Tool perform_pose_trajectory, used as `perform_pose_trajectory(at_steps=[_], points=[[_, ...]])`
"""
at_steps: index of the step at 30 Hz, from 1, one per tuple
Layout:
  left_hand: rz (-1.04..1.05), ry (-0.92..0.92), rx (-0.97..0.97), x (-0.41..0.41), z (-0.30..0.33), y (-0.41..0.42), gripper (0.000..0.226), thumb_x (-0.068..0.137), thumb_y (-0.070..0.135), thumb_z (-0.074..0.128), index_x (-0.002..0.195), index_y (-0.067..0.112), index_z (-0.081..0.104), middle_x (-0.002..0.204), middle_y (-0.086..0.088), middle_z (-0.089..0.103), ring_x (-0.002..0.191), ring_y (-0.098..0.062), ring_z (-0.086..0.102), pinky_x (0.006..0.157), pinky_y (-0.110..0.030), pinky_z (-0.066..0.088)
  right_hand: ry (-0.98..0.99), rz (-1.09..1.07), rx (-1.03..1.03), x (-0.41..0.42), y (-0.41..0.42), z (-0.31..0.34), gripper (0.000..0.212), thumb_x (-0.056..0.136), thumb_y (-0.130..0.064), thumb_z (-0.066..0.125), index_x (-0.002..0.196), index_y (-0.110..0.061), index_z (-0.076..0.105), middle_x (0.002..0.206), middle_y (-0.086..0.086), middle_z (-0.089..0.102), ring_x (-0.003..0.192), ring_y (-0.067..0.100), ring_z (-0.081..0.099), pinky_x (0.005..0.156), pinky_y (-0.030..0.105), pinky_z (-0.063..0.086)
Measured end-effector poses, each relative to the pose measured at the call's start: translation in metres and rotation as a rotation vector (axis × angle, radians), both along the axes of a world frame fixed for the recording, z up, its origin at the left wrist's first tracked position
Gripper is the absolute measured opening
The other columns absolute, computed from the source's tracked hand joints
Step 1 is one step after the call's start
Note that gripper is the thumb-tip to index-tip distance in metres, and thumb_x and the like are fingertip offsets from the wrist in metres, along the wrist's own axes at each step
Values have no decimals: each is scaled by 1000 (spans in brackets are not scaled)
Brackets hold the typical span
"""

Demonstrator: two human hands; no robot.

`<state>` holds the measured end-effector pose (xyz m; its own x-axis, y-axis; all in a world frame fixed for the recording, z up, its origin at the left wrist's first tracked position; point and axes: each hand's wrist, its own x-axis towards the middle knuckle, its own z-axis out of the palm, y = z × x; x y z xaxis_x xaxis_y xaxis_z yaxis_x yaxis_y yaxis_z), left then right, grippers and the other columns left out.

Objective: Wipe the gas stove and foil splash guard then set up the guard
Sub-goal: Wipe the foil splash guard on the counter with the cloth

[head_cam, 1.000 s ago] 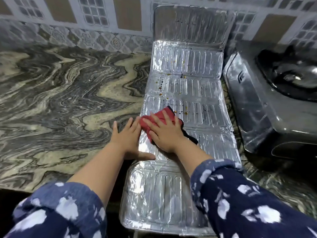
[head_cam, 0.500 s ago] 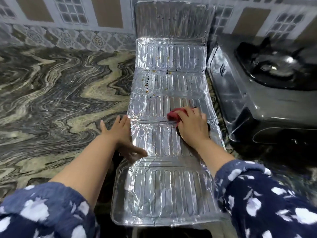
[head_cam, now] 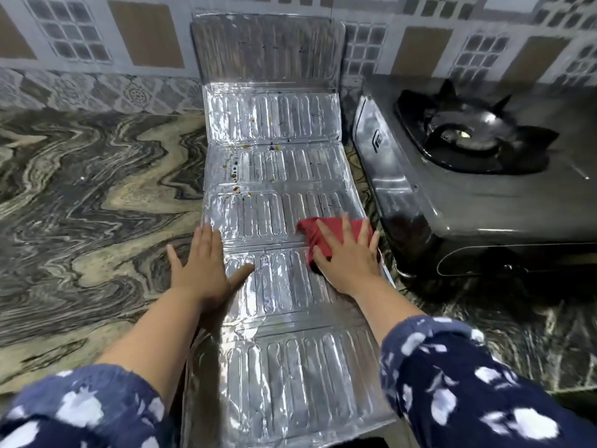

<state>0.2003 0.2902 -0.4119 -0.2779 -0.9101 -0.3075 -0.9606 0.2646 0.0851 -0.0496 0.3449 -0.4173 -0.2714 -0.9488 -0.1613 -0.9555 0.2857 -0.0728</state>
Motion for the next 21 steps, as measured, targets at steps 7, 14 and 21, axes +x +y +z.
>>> perform_pose_trajectory(at_steps=[7, 14, 21], points=[[-12, 34, -54, -1, -5, 0, 104, 77, 78, 11, 150, 7, -14, 157, -7, -25, 145, -19, -25, 114, -54, -11, -19, -144, 56, -10, -92, 8, 63, 93, -59, 16, 149, -40, -5, 159, 15, -15, 140, 51, -19, 112, 64, -11], [-12, 16, -61, 0, -8, 0, 106, 73, 80, 6, 150, 10, -15, 157, -5, -27, 144, -18, -26, 114, -51, -12, -44, 230, 19, 43, -112, 6, 57, 93, -58, 16, 148, -47, 2, 161, 5, -9, 143, 46, -15, 114, 63, -9], [-70, 26, -72, 7, -4, -2, 128, 50, 92, -16, 151, 13, -12, 158, -2, -23, 144, -15, -24, 115, -50, -12, -86, 379, -1, 45, -62, 5, 56, 93, -57, 20, 146, -51, 6, 160, 2, -16, 143, 40, -21, 115, 58, -13]])
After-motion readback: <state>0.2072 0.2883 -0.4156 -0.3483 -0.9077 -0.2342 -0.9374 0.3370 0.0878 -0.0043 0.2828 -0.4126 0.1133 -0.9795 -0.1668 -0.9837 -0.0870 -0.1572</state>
